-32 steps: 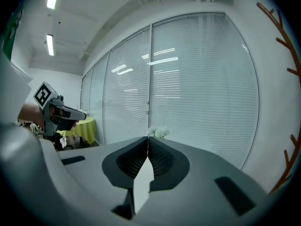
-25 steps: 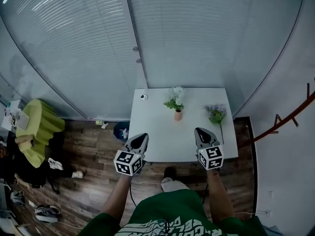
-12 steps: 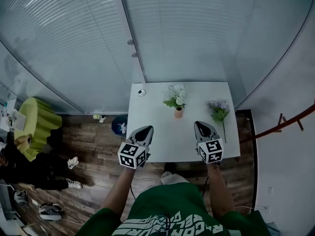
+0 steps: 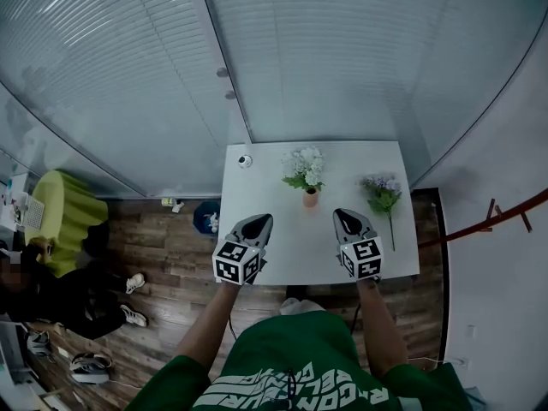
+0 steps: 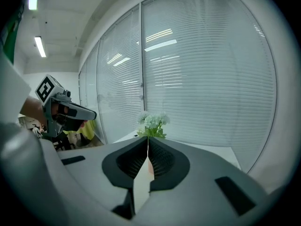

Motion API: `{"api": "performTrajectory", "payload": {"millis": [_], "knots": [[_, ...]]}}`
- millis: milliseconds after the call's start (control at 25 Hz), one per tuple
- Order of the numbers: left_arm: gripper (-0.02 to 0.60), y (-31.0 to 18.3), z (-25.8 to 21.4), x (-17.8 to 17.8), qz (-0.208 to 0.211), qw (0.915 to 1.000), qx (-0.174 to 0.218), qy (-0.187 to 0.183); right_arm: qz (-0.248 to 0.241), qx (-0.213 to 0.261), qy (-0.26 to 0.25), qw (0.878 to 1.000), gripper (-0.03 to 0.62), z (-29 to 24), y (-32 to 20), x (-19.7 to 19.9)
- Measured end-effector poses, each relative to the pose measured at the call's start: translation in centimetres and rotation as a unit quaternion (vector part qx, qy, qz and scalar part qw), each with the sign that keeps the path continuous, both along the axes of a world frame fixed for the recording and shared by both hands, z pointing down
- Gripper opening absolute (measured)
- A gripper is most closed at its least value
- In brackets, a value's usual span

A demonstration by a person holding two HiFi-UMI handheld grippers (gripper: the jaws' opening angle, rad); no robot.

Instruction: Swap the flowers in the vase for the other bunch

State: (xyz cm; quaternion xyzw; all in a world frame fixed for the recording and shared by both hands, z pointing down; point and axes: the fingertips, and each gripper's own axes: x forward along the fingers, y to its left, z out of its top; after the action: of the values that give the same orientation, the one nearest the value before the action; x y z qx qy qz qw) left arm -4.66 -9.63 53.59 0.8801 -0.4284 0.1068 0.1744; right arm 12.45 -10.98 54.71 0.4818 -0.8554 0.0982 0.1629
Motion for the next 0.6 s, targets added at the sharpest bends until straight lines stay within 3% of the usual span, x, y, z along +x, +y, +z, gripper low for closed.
{"api": "performTrajectory", "payload": {"millis": [520, 600], "knots": [[0.008, -3.6, 2.9, 1.3, -0.002, 0.9996, -0.029, -0.004, -0.033, -0.027, 0.011, 0.999, 0.024, 4.9, -4.2, -1.3], [0.008, -4.2, 3.3, 1.4, -0.002, 0.9995, -0.031, -0.005, -0.044, -0.036, 0.008, 0.998, 0.118, 5.8, -5.1, -1.9]]}}
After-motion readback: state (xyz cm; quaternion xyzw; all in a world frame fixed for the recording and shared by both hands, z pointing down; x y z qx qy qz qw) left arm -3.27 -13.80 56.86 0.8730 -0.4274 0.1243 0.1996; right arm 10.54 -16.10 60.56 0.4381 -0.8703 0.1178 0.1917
